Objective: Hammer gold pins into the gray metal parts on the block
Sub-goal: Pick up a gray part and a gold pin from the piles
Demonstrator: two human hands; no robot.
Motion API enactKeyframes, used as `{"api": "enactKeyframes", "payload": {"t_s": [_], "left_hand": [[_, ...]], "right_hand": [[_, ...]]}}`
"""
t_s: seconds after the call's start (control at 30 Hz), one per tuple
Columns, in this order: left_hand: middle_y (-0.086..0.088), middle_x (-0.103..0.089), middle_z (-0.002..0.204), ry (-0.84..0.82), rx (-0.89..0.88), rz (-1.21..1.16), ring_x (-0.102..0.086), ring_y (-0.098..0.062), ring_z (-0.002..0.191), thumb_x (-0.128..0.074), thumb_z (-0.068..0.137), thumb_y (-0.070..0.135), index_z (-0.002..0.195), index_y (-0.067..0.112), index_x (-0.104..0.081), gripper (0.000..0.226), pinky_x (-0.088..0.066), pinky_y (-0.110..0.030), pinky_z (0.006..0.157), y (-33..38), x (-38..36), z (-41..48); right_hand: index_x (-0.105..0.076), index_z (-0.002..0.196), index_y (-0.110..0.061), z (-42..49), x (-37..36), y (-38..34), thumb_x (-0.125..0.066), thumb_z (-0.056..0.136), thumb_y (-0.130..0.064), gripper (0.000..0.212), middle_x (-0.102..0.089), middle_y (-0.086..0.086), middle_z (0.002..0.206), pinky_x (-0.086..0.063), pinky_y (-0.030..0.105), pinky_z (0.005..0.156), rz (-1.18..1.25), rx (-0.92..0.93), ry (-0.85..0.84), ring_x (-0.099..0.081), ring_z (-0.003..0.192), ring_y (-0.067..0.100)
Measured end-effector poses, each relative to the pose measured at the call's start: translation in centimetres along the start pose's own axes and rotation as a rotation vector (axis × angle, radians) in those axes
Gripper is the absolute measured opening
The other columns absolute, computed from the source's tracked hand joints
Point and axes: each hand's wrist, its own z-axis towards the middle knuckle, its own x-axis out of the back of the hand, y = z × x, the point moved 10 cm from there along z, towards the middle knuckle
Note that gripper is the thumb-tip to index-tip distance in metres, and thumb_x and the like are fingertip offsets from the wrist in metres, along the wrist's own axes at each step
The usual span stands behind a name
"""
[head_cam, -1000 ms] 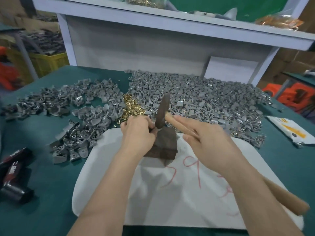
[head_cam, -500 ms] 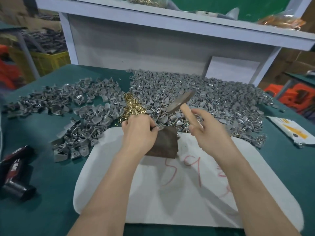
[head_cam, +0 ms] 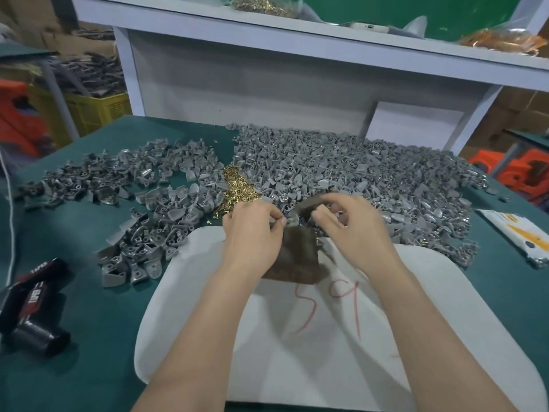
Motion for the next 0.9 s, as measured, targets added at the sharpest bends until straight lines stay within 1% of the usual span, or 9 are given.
{"api": "enactKeyframes", "payload": {"t_s": [0.13,0.23,0.3,0.37,0.4,0.5,0.57,0.77,0.9], "left_hand": [[0.004,-0.065,0.111,0.067,-0.061,-0.088,-0.049,-0.023,0.112,-0.058,0.091,0.019,0.096,0.019,-0.069,0.012,-0.037,-0.041,0.099,0.6,0.9,0.1],[0.006,-0.054,0.125,0.214,0.024,-0.235,-0.045,-0.016,0.121,-0.057,0.092,0.021,0.111,0.018,-0.064,0.021,-0.031,-0.035,0.107,-0.7,2.5,0.1],[0.007,-0.046,0.124,0.351,0.113,-0.403,-0.043,-0.012,0.122,-0.055,0.092,0.019,0.113,0.017,-0.060,0.021,-0.031,-0.035,0.109,-2.1,4.1,-0.1],[0.007,-0.042,0.120,0.468,0.231,-0.582,-0.045,-0.012,0.119,-0.053,0.093,0.017,0.108,0.022,-0.056,0.016,-0.035,-0.036,0.108,-4.0,5.0,-0.5],[0.005,-0.043,0.121,0.507,0.309,-0.682,-0.047,-0.014,0.116,-0.051,0.094,0.016,0.105,0.027,-0.053,0.015,-0.037,-0.038,0.106,-5.1,5.1,-0.8],[-0.014,-0.048,0.127,0.574,0.509,-0.947,-0.051,-0.019,0.098,-0.046,0.095,0.015,0.095,0.036,-0.047,0.021,-0.044,-0.040,0.092,-7.8,4.3,-1.5],[-0.015,-0.047,0.129,0.633,0.579,-1.021,-0.050,-0.015,0.094,-0.044,0.096,0.014,0.097,0.032,-0.046,0.018,-0.044,-0.026,0.079,-8.8,4.2,-2.0],[-0.008,-0.050,0.125,0.712,0.724,-1.123,-0.050,-0.005,0.080,-0.041,0.094,0.013,0.104,0.028,-0.047,0.019,-0.037,-0.021,0.068,-10.9,3.4,-2.6],[-0.007,-0.050,0.124,0.712,0.734,-1.114,-0.049,-0.004,0.077,-0.041,0.093,0.013,0.105,0.029,-0.047,0.021,-0.036,-0.022,0.069,-11.0,3.2,-2.7]], "right_hand": [[-0.066,0.096,-0.022,0.4,-3.5,-3.4,-0.061,0.089,-0.023,0.009,-0.070,-0.001,0.083,-0.056,0.037,0.078,0.265,-0.057,-0.254,-0.066,0.072,0.014],[-0.061,0.109,-0.025,3.5,-0.3,-2.3,-0.057,0.092,-0.020,0.018,-0.066,-0.005,0.101,-0.051,0.014,0.067,0.294,-0.155,0.043,-0.064,0.082,0.011],[-0.040,0.138,-0.029,5.5,0.9,-1.3,-0.056,0.092,-0.017,0.050,-0.055,-0.002,0.123,-0.046,0.007,0.062,0.256,-0.244,0.121,-0.059,0.092,0.013],[-0.015,0.148,-0.038,6.9,-1.1,-1.6,-0.057,0.091,-0.019,0.073,-0.033,0.011,0.147,-0.050,0.035,0.091,0.028,-0.280,-0.030,-0.052,0.116,0.029],[-0.013,0.148,-0.039,7.3,-2.5,-2.6,-0.058,0.091,-0.021,0.075,-0.025,0.015,0.152,-0.040,0.046,0.104,-0.073,-0.234,-0.103,-0.043,0.127,0.034],[-0.037,0.142,-0.028,6.9,-7.6,-8.0,-0.055,0.093,-0.022,0.053,-0.045,0.007,0.143,-0.038,0.040,0.107,-0.097,0.046,-0.275,-0.054,0.118,0.024],[-0.052,0.133,-0.024,5.8,-10.9,-10.7,-0.053,0.094,-0.018,0.040,-0.054,0.003,0.135,-0.041,0.035,0.103,-0.109,0.155,-0.407,-0.056,0.115,0.020],[-0.039,0.139,-0.037,5.7,-19.2,-12.9,-0.051,0.090,-0.015,0.055,-0.041,0.008,0.145,-0.040,0.044,0.103,-0.445,0.189,-0.698,-0.043,0.126,0.032],[-0.059,0.098,-0.011,6.3,-19.4,-13.1,-0.053,0.089,-0.014,0.011,-0.053,0.013,0.121,-0.048,0.035,0.082,-0.362,0.170,-0.579,-0.053,0.091,0.029]]}}
